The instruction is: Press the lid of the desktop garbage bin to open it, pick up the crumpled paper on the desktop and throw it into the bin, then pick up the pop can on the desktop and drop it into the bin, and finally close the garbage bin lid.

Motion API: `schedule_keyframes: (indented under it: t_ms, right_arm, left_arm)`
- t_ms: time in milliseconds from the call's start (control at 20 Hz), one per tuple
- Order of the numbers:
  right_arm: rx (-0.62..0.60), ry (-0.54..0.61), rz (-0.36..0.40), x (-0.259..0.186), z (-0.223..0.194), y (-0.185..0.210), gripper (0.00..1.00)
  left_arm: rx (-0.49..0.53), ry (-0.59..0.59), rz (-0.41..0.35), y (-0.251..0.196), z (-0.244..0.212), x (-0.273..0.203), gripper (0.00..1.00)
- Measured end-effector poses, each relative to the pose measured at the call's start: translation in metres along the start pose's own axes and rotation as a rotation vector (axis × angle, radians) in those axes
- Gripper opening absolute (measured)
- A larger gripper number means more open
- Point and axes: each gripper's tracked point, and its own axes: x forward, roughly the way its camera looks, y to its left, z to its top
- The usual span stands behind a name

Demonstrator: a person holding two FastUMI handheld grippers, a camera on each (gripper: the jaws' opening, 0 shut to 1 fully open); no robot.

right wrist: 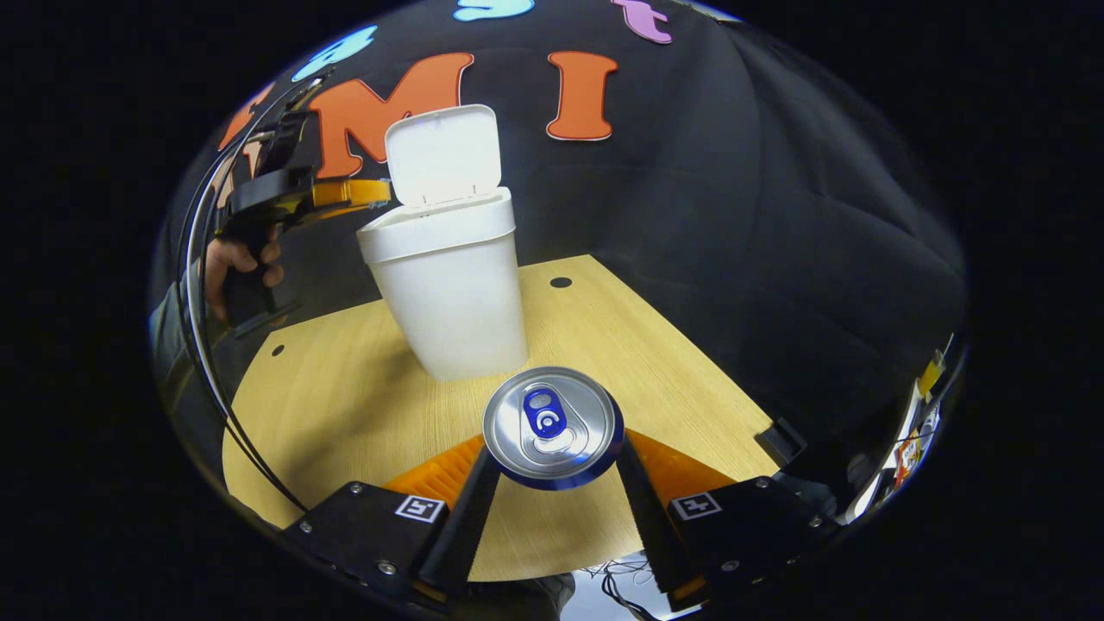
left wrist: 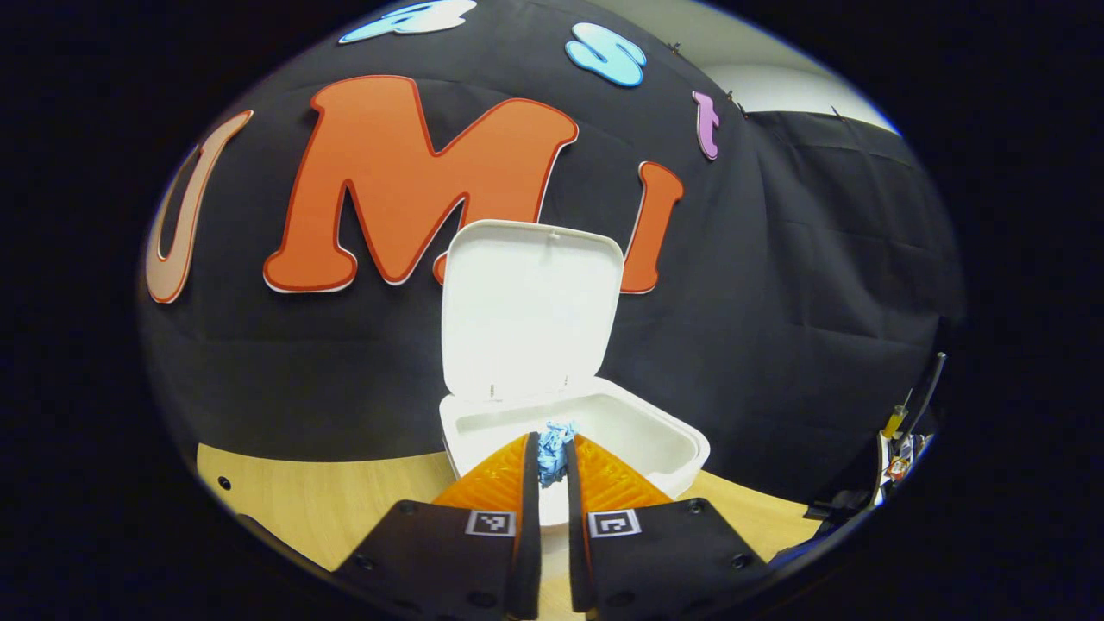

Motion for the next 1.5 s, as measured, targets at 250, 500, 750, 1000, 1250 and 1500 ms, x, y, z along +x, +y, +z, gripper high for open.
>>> schedule_keyframes:
  t_ms: [250, 500, 750, 1000, 1250, 1500]
  right_arm:
    - [-0.021, -0.041, -0.003, -0.004, 0.027, -0.005, 0.8]
    - [-0.081, -0.131, 0.039, -0.006, 0.078, 0.004, 0.8]
    - [-0.137, -0.198, 0.084, 0.005, 0.119, 0.016, 0.8]
    - [-0.187, -0.244, 0.145, 0.018, 0.151, 0.037, 0.8]
    - [-0.237, -0.28, 0.191, 0.034, 0.18, 0.057, 0.8]
    - [-0.275, -0.331, 0.24, 0.043, 0.212, 0.083, 0.8]
  left_arm:
    - [0.004, 0.045, 0.005, -0.001, -0.014, 0.005, 0.22]
    - [0.011, 0.05, 0.005, 0.002, -0.013, 0.0, 0.48]
    - [0.018, 0.048, 0.032, 0.012, -0.013, -0.014, 0.78]
    - [0.079, 0.046, 0.071, 0.029, -0.018, -0.045, 1.0]
    - [0.114, 0.044, 0.152, 0.059, -0.023, -0.079, 1.0]
    - [0.082, 0.041, 0.229, 0.084, -0.03, -0.112, 1.0]
